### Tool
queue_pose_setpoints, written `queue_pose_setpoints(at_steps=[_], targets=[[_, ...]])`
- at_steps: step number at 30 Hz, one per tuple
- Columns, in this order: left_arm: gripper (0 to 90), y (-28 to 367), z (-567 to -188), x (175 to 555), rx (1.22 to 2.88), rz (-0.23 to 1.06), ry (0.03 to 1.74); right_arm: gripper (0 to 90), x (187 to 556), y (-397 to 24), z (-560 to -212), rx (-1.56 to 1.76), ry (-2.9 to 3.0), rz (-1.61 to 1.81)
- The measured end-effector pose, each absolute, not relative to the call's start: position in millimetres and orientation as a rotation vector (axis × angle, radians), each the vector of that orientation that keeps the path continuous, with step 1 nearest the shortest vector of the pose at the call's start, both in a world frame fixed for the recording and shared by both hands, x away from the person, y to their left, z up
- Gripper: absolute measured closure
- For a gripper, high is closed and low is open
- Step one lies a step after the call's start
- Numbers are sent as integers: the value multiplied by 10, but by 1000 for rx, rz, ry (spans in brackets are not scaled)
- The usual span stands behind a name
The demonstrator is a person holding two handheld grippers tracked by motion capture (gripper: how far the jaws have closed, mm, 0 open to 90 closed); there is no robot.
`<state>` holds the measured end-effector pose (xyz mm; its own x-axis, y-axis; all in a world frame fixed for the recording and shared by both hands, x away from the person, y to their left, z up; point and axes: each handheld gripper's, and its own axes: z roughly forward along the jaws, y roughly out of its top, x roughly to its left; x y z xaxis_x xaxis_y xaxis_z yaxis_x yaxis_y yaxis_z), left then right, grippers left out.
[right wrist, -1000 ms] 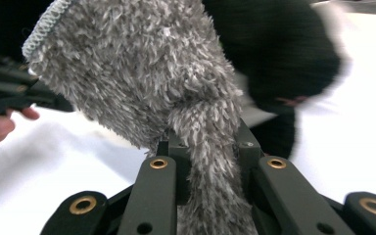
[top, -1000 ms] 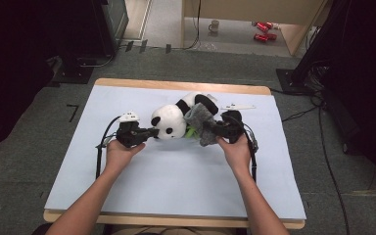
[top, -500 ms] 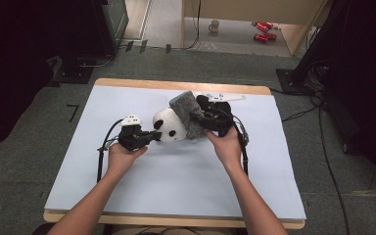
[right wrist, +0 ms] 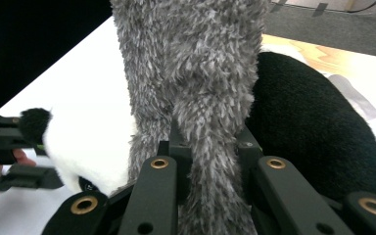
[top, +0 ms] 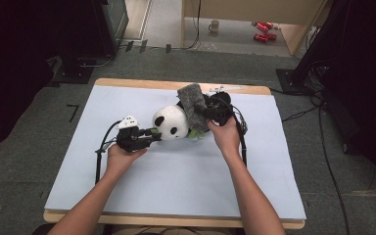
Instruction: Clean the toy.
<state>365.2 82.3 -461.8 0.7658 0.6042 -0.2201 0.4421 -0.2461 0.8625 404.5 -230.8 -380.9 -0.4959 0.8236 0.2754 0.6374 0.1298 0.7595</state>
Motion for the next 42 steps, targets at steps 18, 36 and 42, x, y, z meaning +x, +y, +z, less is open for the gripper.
queue_pose_setpoints(at_steps=[18, 36, 42], targets=[[853, 705, -4976, 3815, 1974, 89, 869, 776, 4008, -2432, -3835, 1485, 2163, 1341], [884, 462, -4527, 3484, 1851, 120, 705, 781, 3437, -2091, -3556, 1326, 2288, 1547], [883, 460, -4514, 3410, 1811, 99, 717, 781, 3451, -1862, -3667, 1283, 2359, 1449]])
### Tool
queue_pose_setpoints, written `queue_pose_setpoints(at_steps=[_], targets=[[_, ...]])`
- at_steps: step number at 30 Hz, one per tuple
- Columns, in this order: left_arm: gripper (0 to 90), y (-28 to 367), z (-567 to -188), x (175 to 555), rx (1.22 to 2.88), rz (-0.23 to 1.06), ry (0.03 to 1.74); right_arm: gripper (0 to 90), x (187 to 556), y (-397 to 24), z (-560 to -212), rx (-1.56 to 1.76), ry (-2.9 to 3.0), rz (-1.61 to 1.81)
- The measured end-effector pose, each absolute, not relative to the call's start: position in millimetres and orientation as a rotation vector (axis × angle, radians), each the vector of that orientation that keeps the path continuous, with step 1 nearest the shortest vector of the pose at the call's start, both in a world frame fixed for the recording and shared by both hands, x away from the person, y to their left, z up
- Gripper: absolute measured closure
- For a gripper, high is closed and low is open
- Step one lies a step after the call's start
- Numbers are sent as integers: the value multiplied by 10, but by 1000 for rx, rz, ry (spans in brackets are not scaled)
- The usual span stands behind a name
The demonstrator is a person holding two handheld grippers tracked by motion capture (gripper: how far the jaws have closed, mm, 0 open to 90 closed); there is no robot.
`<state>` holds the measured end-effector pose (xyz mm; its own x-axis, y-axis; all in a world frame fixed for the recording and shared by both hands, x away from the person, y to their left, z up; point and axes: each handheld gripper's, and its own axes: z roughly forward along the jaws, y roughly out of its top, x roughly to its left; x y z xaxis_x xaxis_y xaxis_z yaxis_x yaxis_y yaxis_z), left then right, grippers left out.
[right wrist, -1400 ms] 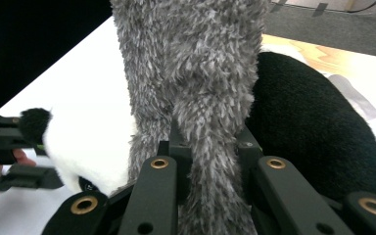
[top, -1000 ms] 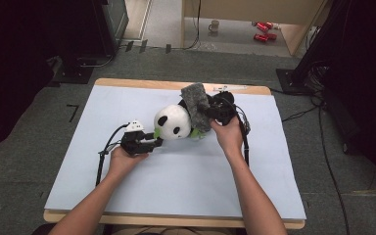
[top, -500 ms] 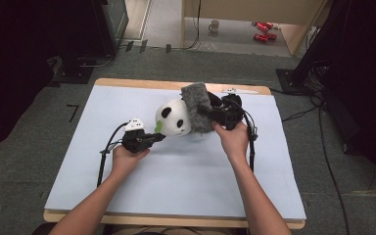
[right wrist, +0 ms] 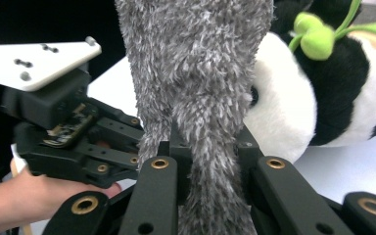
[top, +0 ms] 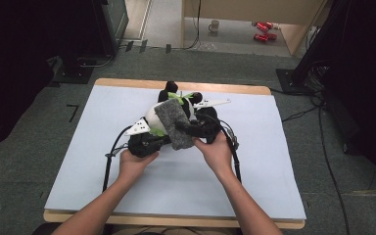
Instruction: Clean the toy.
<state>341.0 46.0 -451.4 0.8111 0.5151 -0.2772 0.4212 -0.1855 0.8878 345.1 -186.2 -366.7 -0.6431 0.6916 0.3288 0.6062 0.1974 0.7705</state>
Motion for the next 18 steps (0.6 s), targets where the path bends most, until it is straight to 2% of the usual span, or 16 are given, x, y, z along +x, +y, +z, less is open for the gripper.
queue_pose_setpoints(at_steps=[11, 18], targets=[[881, 466, -4583, 3337, 1838, 111, 745, 781, 3624, -1503, -3711, 1278, 2435, 1441], [882, 515, -4654, 3337, 1890, 55, 813, 786, 3668, -1394, -3884, 1234, 2537, 1211]])
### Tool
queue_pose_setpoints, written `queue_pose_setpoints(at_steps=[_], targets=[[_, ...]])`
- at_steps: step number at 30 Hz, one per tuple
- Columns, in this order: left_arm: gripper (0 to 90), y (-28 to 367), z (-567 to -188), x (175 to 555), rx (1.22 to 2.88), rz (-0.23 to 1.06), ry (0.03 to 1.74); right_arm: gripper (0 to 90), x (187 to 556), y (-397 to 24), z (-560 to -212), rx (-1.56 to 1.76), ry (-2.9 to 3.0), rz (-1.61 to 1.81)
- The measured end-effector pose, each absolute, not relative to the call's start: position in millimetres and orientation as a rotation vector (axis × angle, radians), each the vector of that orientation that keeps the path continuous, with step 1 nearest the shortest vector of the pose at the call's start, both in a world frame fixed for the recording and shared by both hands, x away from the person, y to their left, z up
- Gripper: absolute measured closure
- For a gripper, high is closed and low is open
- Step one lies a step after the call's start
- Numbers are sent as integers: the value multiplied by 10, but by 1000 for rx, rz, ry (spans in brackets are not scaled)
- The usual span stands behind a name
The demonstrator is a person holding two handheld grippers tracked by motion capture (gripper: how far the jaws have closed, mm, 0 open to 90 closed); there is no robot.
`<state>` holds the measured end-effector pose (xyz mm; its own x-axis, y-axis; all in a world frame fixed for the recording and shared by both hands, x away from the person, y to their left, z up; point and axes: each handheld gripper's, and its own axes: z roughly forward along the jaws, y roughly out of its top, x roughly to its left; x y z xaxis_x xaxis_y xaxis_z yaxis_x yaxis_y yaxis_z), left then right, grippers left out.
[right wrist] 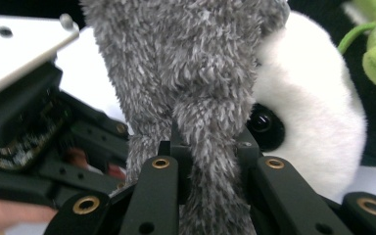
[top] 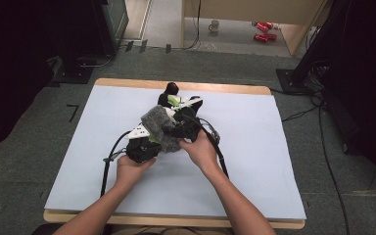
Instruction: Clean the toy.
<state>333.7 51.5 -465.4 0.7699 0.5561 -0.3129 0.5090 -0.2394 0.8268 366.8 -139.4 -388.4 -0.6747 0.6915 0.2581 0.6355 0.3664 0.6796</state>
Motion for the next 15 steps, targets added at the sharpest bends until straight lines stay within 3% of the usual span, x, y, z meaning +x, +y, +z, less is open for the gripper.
queue_pose_setpoints(at_steps=[9, 15], targets=[[882, 622, -4650, 3375, 1839, 66, 844, 786, 3640, -1792, -4068, 1352, 2509, 1131], [882, 612, -4637, 3367, 1826, 83, 833, 786, 3597, -1846, -3913, 1343, 2468, 1233]])
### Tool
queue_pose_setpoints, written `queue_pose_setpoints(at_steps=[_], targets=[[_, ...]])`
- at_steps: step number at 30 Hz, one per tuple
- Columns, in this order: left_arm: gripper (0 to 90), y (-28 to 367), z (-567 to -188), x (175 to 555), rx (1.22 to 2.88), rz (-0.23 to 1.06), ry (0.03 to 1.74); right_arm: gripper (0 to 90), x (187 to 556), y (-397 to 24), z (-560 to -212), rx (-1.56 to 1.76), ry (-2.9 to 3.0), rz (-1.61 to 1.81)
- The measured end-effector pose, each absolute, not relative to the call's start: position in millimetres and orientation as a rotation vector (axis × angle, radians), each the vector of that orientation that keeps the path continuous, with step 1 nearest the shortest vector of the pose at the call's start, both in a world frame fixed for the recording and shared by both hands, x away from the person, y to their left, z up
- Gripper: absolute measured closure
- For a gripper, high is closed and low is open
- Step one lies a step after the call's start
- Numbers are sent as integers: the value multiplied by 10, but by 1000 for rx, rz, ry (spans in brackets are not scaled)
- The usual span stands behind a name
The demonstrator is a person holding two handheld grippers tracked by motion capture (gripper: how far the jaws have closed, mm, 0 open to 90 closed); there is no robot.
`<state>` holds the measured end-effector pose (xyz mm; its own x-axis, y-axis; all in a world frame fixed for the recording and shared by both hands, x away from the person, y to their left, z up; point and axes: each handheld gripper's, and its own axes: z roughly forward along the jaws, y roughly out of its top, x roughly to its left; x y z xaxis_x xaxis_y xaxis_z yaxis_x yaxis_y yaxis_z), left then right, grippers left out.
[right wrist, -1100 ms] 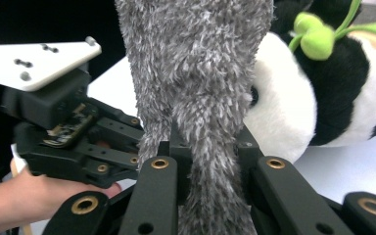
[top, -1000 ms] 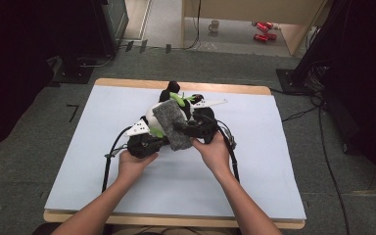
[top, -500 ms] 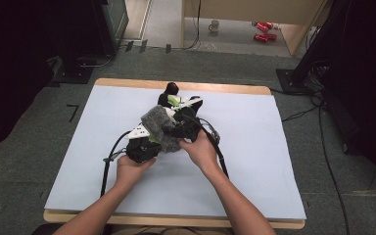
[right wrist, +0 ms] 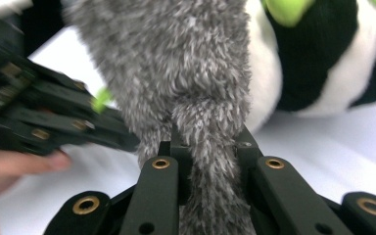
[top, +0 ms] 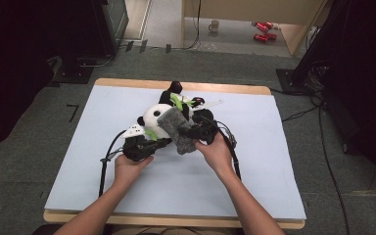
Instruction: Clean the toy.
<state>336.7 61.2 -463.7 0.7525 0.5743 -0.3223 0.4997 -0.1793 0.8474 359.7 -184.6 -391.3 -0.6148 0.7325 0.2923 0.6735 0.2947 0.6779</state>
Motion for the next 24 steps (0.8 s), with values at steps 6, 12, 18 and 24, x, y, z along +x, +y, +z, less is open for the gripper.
queue_pose_setpoints(at_steps=[6, 12, 18, 24], targets=[[880, 608, -4627, 3336, 1815, 124, 836, 786, 3593, -1583, -3743, 1294, 2455, 1362], [879, 610, -4639, 3321, 1809, 112, 861, 785, 3688, -1266, -3796, 1279, 2493, 1359], [879, 634, -4648, 3343, 1816, 91, 891, 782, 3784, -1242, -3924, 1335, 2521, 1336], [879, 626, -4656, 3352, 1839, 83, 888, 781, 3729, -1350, -3953, 1302, 2546, 1264]])
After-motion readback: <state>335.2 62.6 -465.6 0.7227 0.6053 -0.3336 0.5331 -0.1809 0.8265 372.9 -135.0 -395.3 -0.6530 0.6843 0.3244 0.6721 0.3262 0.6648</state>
